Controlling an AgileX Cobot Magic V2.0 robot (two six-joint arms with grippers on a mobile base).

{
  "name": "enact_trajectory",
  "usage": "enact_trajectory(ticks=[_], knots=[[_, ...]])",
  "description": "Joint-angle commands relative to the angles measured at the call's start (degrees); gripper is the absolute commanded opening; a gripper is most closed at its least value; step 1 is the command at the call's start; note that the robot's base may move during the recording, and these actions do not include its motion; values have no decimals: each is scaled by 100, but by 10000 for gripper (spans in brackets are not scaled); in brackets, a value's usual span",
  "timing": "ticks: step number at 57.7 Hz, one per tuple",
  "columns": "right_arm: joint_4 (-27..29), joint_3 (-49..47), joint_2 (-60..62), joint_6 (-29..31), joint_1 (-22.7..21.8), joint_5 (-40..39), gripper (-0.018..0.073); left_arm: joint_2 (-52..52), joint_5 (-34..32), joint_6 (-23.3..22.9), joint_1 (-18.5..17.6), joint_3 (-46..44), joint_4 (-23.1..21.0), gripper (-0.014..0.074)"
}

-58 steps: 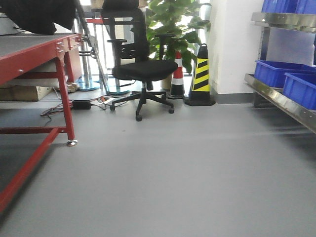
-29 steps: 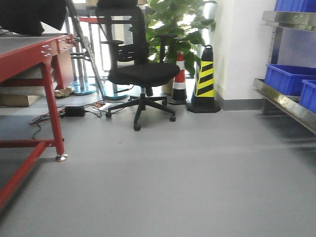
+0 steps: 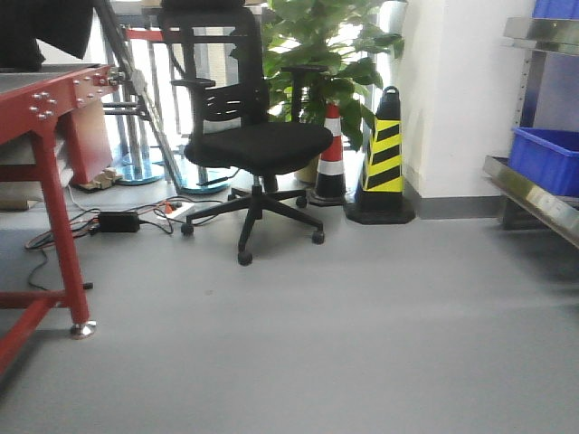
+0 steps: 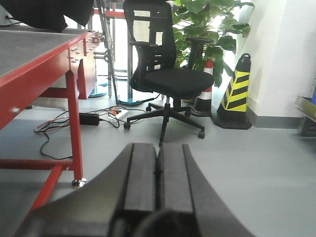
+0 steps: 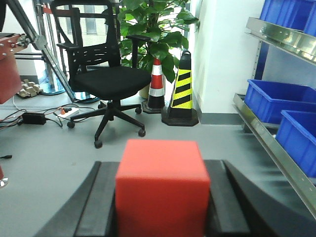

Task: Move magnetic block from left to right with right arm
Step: 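Drive the base to the other table holding the cube in the right gripper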

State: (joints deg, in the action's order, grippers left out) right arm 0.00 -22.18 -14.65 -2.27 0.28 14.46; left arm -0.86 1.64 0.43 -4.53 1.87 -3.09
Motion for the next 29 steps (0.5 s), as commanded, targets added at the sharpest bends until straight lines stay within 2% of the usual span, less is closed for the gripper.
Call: enact_trajectory(ticks=[1,29], knots=[[-58,-179,-65,50,-26,-490,313,-47,-478,-43,-25,51,-15,-126],[-58,-179,-65,50,-26,-490,313,-47,-478,-43,-25,51,-15,-126]])
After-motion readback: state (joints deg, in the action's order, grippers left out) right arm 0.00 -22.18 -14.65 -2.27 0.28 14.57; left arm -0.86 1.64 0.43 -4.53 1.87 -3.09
